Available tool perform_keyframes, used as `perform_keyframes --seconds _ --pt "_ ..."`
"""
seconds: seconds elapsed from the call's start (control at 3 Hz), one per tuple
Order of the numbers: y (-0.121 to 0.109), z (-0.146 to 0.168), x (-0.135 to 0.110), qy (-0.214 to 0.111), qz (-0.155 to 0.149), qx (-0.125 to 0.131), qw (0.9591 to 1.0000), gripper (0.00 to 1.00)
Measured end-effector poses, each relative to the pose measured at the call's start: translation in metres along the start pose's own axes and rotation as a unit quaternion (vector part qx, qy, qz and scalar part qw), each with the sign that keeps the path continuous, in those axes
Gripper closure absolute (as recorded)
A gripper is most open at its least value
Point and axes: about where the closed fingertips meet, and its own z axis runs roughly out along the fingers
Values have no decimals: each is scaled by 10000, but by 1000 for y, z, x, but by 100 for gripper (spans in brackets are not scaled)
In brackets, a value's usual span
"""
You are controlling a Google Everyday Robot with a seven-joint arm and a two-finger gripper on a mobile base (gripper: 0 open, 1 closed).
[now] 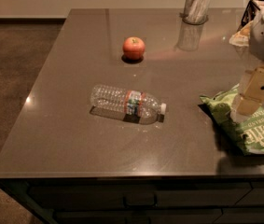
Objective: Place water bottle upright
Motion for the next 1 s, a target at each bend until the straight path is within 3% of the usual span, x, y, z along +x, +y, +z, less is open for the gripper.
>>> perform_keyframes --seconds 0.67,1.0 --pt "-3 -1 -11 -114 -106 -150 9998 0" --pt "-3 7 -44 -225 -300 -346 9987 0"
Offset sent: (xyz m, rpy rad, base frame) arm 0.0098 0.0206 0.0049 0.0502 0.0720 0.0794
